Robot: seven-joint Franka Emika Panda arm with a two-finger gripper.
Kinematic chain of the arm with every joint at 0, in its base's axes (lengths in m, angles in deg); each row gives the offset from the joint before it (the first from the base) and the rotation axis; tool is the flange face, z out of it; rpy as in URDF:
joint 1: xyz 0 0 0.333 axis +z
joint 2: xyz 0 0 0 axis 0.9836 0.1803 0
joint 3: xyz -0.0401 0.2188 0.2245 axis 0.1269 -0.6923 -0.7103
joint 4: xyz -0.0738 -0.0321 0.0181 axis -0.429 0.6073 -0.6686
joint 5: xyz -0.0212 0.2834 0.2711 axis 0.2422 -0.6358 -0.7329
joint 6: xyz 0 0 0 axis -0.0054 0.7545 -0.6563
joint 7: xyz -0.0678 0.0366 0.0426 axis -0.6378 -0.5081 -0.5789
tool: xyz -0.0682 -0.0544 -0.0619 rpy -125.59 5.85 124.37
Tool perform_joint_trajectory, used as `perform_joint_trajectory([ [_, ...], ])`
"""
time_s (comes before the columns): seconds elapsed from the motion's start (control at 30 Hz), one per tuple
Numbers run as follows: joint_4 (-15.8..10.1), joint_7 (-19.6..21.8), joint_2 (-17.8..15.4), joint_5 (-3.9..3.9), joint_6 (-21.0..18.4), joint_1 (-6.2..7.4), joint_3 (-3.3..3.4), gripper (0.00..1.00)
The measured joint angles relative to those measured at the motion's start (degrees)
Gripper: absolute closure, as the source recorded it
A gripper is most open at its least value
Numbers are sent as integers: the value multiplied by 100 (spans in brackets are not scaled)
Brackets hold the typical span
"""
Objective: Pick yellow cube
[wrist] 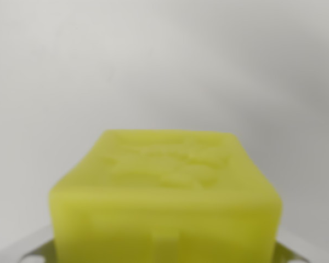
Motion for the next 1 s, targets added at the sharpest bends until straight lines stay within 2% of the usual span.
perform_joint_trajectory([
  [1.0,340,-6,-528,-10,-864,1,0,100],
])
